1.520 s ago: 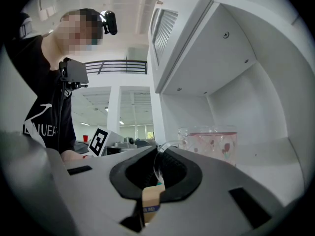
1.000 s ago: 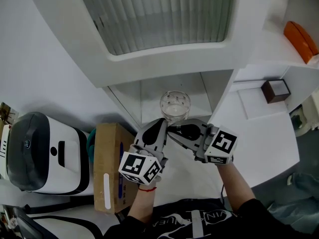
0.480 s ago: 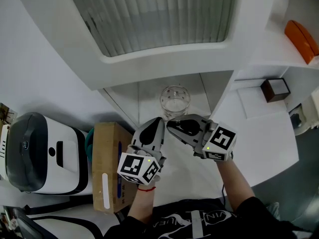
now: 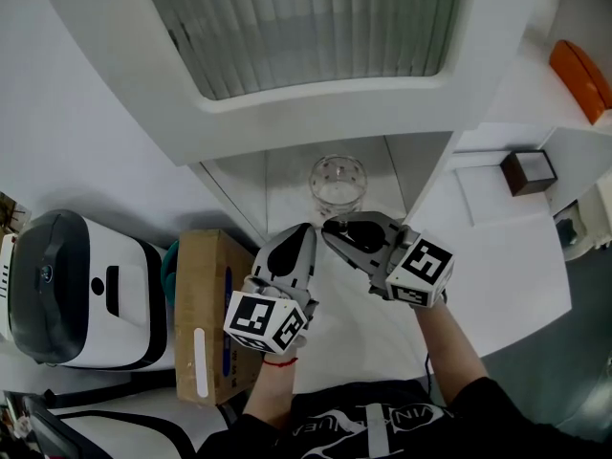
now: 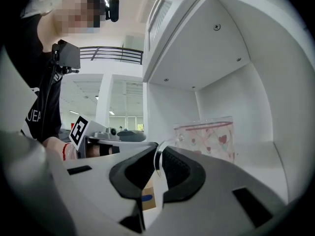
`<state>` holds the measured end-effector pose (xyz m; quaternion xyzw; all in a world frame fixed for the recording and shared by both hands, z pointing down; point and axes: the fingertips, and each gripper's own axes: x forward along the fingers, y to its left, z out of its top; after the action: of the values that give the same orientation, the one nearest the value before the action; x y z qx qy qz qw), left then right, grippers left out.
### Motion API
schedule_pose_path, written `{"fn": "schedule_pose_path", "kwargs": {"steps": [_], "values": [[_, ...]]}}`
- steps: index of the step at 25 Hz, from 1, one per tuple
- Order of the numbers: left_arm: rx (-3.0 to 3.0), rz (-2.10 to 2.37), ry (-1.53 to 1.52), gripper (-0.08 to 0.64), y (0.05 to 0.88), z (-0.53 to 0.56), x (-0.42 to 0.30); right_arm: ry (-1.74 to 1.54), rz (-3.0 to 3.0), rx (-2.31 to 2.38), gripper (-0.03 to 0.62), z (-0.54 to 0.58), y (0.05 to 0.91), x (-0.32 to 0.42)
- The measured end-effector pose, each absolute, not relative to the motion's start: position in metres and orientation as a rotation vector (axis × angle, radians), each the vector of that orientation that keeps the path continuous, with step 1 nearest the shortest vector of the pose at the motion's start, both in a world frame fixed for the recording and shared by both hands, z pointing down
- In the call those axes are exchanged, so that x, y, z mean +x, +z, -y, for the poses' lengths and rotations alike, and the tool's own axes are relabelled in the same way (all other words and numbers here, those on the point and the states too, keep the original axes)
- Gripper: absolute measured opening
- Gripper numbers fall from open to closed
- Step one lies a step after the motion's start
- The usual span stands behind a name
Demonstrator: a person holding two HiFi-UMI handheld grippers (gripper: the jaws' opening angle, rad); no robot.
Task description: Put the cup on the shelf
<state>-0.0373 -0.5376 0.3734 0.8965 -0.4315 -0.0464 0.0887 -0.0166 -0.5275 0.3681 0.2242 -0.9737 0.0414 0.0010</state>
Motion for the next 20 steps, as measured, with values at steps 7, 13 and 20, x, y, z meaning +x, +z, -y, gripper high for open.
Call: {"fn": "schedule_pose_path", "kwargs": {"steps": [7,13,20], "values": [[2.672,1.268,-0.131,0.006,0.376,0.531,-0.034,0.130,3.052,0.780,0.018,0.524,0.366,-0.008],[2.683,1.248,-0.127,0.006,0.377,0.524,-0.030,0.147,3.036,0.852,0.041,0.521,0.368,0.001],[2.709,1.204,-0.117,0.006,0.377,0.517,-0.018,0.157,3.000,0.953,0.043,0.511,0.372,0.013]]}}
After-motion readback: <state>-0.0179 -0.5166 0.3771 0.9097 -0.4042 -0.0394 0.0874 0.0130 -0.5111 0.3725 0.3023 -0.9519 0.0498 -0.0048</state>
